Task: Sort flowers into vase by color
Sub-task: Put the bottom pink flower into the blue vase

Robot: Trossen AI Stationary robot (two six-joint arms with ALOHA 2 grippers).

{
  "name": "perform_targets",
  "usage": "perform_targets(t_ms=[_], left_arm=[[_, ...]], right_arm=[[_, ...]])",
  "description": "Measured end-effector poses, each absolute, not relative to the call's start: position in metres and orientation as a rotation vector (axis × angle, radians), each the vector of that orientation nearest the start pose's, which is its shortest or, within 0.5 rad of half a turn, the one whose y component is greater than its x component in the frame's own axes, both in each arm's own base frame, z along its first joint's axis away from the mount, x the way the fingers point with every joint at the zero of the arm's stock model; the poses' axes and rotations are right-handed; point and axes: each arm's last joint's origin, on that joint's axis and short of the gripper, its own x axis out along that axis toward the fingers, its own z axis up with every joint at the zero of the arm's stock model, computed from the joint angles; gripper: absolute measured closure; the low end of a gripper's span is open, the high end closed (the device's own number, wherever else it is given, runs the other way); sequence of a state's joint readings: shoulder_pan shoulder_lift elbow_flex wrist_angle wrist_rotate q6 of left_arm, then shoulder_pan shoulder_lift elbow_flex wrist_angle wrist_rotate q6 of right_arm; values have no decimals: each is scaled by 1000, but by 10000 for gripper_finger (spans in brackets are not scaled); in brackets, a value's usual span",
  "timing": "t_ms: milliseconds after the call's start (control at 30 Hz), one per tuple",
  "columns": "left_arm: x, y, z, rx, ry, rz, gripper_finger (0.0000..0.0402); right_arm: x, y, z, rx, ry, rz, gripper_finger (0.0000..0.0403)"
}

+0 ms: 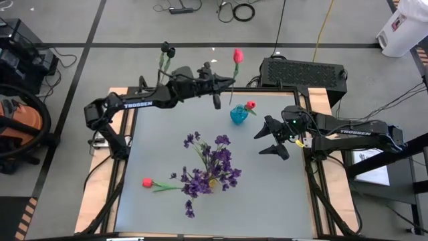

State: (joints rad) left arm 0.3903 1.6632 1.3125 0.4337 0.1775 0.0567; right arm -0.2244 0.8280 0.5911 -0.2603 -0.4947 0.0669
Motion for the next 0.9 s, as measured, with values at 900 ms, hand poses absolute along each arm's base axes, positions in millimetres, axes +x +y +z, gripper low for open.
perform_targets(t_ms=[900], left_arm=[[380, 120, 336, 98, -55, 210, 384]], right_arm=[[174, -26, 254, 241, 476, 250, 57]])
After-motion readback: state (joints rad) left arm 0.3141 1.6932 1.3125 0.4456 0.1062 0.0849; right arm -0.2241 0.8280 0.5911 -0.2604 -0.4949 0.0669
